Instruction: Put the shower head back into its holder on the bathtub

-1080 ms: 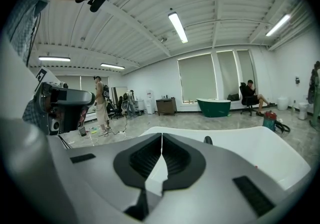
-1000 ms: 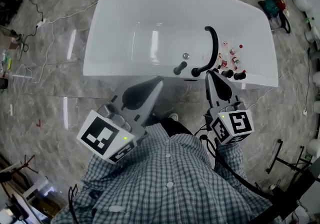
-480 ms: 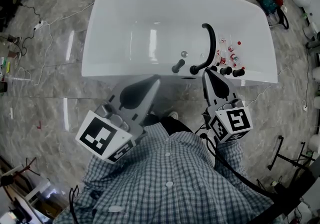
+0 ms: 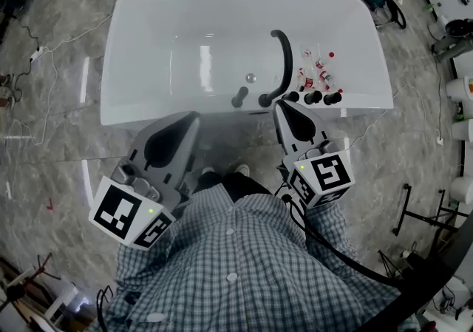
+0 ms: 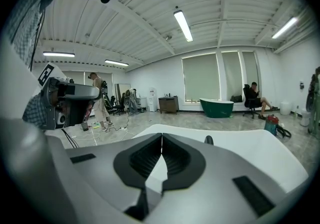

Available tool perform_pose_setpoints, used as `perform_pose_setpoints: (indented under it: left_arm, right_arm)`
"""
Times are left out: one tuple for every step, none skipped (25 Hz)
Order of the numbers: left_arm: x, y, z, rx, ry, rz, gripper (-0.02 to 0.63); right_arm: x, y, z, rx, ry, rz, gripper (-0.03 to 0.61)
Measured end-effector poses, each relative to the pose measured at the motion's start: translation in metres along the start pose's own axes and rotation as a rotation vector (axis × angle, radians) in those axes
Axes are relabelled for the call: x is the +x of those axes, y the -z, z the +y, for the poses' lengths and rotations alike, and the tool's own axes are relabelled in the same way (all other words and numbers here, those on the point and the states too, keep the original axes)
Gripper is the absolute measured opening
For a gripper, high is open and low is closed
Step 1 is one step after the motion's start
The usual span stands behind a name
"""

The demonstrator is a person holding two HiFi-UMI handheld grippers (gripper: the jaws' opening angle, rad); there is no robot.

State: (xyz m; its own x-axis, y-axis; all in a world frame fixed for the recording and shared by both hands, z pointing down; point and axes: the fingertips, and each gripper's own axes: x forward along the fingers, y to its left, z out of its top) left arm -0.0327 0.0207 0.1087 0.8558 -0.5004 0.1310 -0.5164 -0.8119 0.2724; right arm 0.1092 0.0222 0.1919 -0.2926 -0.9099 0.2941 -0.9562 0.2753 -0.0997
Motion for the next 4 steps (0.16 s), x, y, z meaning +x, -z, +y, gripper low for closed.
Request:
perform_pose_setpoints:
  left_arm:
    - [0.0005, -0.0007, 0.0002, -0.003, -0.004, -0.003, 0.009]
    - [0.0014, -0.0010, 0.0000, -0.006, -0.006, -0.005, 0.009]
    - [0.0022, -0.0011, -0.0004, -0.009, -0.008, -0.006, 0.009]
    - [0.0031, -0.0011, -0.0009, -0.011, -0.009, -0.007, 0.009]
  right_arm:
    - [0.0008, -0.0010, -0.0002, -0.004, -0.004, 0.004, 0.018]
    - [0.0013, -0.0017, -0.0007, -0.008, -0.008, 0.008, 0.018]
    - [0.0017, -0.0023, -0.0013, -0.011, -0.011, 0.011, 0.018]
    - [0.0021, -0.0028, -0.0020, -0.014, -0.014, 0.014, 0.018]
